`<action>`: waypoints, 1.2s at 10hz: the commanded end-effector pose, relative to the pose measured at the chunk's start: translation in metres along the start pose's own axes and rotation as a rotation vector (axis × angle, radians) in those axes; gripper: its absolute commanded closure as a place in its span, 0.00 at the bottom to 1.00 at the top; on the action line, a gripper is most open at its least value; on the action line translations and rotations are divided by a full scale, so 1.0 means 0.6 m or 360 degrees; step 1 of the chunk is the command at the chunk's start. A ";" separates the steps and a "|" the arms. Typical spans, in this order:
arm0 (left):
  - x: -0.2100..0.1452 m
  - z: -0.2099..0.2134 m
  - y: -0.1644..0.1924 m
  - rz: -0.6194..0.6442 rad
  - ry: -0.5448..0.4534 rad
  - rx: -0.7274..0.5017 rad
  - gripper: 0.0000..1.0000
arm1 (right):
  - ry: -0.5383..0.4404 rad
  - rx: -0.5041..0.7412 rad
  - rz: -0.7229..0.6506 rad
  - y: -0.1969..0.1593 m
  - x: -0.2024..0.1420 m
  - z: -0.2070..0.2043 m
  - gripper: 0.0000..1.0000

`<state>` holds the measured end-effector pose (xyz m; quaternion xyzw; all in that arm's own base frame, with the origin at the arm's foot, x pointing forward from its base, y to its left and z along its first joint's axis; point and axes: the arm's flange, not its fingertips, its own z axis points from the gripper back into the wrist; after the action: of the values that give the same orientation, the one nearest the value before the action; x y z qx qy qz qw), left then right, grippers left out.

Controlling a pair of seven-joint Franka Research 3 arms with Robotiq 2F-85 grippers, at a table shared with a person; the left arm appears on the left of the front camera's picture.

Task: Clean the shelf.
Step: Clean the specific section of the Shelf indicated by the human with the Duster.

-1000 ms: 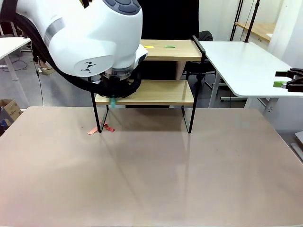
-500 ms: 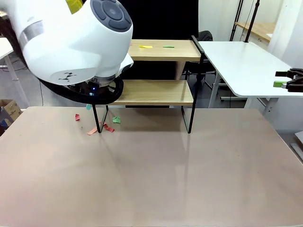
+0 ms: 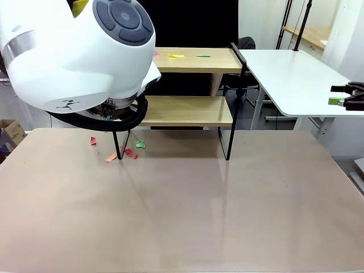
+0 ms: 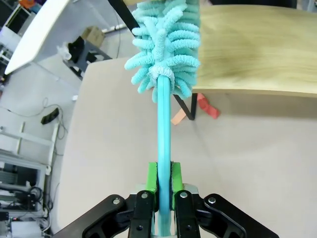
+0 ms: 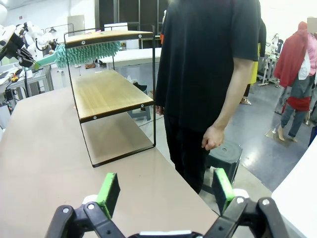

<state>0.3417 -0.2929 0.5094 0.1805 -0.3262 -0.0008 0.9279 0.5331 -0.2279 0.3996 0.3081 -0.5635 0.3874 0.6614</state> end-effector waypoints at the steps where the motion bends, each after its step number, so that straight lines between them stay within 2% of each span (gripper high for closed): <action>1: 0.013 -0.002 0.001 0.0002 0.0024 0.0009 0.87 | -0.0003 -0.0003 0.0009 0.000 0.005 -0.003 0.00; 3: 0.003 -0.009 -0.002 0.0000 0.0016 0.0004 0.87 | -0.0003 -0.0003 0.0009 0.000 0.005 -0.003 0.00; 5: -0.010 -0.010 0.055 -0.0098 -0.0086 -0.0246 0.87 | -0.0003 -0.0003 0.0009 0.000 0.005 -0.003 0.00; 6: -0.017 -0.011 0.072 -0.0121 -0.0077 -0.0293 0.87 | -0.0003 -0.0003 0.0009 0.000 0.005 -0.003 0.00; 12: -0.011 -0.069 0.026 -0.0138 0.0116 -0.0392 0.87 | -0.0003 -0.0003 0.0009 0.000 0.005 -0.003 0.00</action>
<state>0.3513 -0.2606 0.4793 0.0955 -0.2904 -0.0665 0.9498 0.5331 -0.2281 0.3996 0.3080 -0.5636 0.3873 0.6614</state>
